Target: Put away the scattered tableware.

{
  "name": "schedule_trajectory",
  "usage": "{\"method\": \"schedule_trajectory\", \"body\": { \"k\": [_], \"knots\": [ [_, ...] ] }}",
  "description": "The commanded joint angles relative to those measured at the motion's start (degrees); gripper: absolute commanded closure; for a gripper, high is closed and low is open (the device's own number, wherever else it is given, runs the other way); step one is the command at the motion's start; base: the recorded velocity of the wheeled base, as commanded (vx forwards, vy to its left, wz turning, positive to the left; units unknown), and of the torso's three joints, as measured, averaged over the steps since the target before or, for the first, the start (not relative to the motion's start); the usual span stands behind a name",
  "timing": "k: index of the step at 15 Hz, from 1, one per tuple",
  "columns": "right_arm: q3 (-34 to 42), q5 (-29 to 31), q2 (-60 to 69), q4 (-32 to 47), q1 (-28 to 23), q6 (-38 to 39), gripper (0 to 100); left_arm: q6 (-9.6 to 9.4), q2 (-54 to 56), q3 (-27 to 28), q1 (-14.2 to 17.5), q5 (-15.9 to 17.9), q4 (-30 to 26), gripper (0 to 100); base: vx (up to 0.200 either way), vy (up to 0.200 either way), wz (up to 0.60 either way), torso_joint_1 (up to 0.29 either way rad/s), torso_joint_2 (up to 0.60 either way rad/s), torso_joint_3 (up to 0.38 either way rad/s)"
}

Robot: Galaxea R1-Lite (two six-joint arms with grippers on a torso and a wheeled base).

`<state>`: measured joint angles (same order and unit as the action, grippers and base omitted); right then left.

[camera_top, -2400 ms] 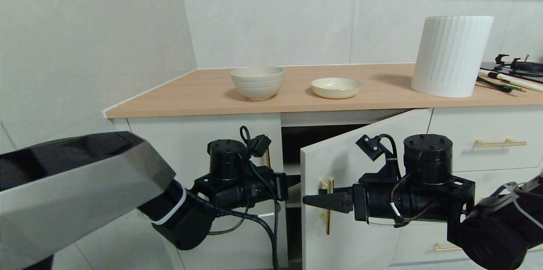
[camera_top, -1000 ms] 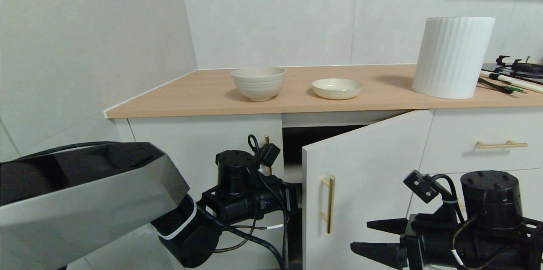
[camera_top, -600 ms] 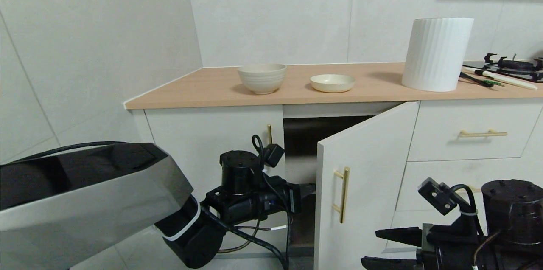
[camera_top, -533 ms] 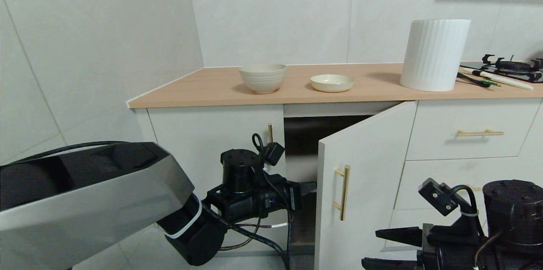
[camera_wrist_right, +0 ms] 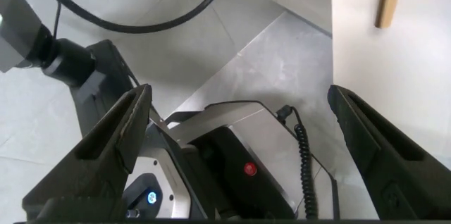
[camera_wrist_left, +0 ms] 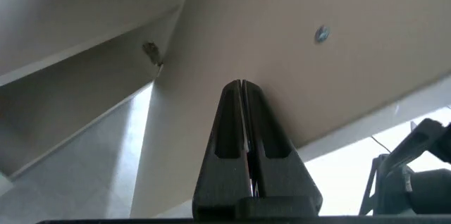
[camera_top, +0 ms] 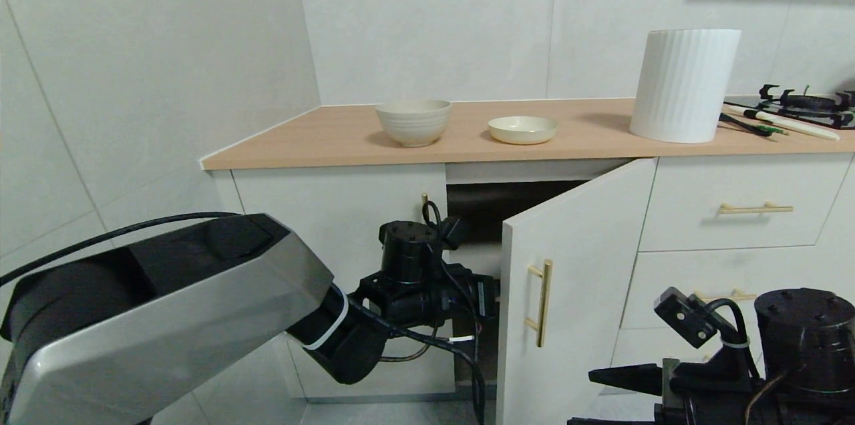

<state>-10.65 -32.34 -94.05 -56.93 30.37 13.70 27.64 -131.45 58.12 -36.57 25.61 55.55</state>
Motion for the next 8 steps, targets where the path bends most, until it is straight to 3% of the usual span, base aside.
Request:
{"method": "schedule_trajectory", "body": {
  "k": [1,2,8],
  "knots": [
    [0.0,0.0,-0.1,0.0,0.0,0.0,0,0.14,-0.2,1.1,-0.3,0.0,-0.4,100,-0.2,0.0,0.0,0.012,0.0,-0.007],
    [0.0,0.0,0.0,0.0,0.0,0.0,0,0.14,-0.3,2.1,-0.3,0.0,-1.3,100,-0.2,0.0,0.0,0.022,0.01,0.002],
    [0.0,0.0,0.0,0.0,0.8,0.0,0,0.23,-1.7,6.5,-0.3,0.0,-4.7,100,0.0,0.0,0.0,0.0,0.0,0.0]
  ]
}}
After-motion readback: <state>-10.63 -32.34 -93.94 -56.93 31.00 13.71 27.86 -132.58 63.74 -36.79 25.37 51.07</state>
